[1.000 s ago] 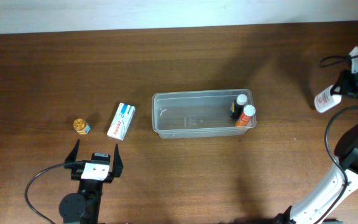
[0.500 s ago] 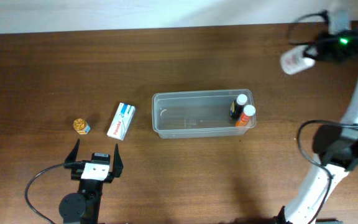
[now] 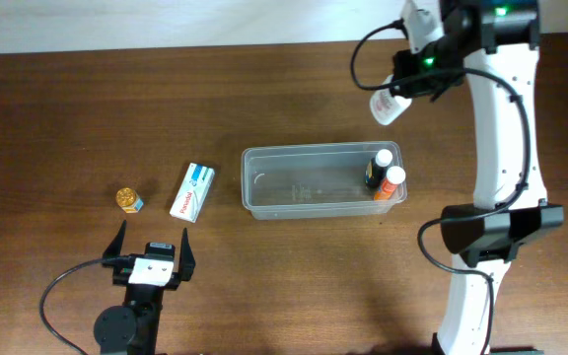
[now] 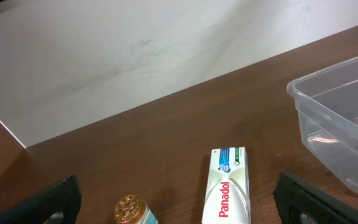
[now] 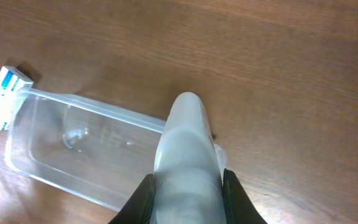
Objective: Pack container
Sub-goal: 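Carry the white spray bottle over the container and lower it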
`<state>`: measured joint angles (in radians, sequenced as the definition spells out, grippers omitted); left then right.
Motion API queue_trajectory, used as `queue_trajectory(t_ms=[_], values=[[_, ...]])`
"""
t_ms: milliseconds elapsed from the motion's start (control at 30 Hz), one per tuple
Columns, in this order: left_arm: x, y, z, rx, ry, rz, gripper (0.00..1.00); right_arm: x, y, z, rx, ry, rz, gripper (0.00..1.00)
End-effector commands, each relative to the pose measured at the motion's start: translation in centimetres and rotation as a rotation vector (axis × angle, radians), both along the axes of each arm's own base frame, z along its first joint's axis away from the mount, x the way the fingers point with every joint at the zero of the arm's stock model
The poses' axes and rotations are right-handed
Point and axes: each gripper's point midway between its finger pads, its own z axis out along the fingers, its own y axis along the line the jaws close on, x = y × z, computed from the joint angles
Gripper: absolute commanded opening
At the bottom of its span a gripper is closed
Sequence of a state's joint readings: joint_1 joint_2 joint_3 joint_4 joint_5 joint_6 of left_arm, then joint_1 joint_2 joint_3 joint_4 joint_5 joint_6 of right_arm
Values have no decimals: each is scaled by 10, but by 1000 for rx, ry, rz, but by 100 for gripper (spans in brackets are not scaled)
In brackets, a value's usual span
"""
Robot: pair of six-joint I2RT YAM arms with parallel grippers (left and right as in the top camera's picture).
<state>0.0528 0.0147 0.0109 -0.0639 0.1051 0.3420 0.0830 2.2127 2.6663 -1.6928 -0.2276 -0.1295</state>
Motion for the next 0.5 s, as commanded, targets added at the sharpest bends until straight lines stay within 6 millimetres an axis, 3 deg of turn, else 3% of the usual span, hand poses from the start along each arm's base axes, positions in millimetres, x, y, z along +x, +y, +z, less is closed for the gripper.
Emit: queue_trajectory(t_ms=[0,133,300,467], values=[[-1,-1,0,11,-3,-7,99,-24,17,38,7,-63,-22,17],[-1,-1,0,11,-3,-7,99,-53,33,41,15,-22,-7,18],[-1,-1,0,11,-3,-7,99,-92,46,24,-6,82,29,18],[-1,-1,0,11,-3,-7,99,-95,51,3,-12,141,18,18]])
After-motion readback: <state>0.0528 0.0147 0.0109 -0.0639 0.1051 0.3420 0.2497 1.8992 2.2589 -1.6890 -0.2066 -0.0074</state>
